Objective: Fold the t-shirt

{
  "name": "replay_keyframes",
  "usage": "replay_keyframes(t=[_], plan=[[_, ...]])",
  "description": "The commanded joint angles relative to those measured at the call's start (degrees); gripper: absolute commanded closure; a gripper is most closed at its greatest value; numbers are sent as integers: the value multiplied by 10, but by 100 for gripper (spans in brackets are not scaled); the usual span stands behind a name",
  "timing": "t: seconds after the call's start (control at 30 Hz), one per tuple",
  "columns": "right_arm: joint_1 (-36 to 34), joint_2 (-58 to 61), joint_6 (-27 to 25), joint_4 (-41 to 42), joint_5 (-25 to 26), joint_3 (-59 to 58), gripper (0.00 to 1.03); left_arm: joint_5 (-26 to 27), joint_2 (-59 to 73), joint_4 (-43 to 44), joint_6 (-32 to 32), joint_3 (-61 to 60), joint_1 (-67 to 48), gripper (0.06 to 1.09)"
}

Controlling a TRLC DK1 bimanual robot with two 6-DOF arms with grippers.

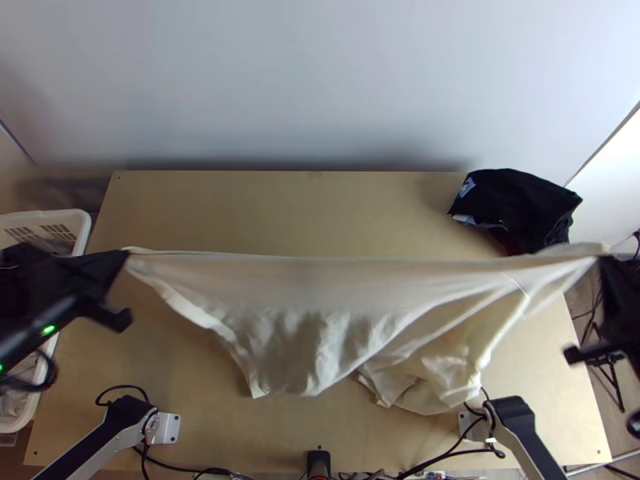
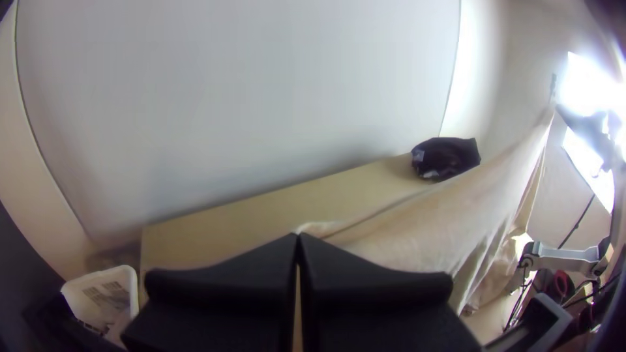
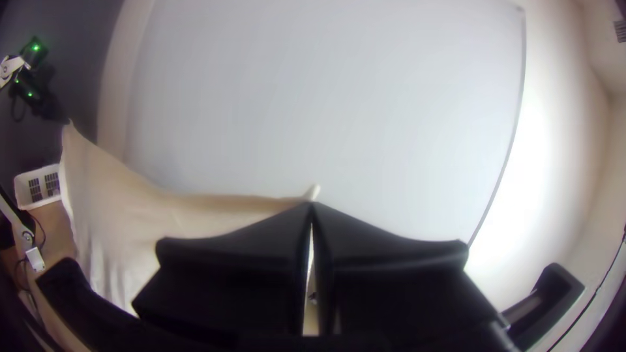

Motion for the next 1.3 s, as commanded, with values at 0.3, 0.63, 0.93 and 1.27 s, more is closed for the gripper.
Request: replay_keyframes(t=[0.3,0.63,0.93,1.27], plan=[[33,160,1,92,-2,-87,100,5,70,211,22,-146,23,105],[49,301,0,178,1,-83,100,5,191,366,28,-157,80,105],[48,434,-3,256,3,-60,100,4,324,475,45,-154,105,105],[39,614,-5,309,3,20,100,1,463,550,53,-108,132,105]])
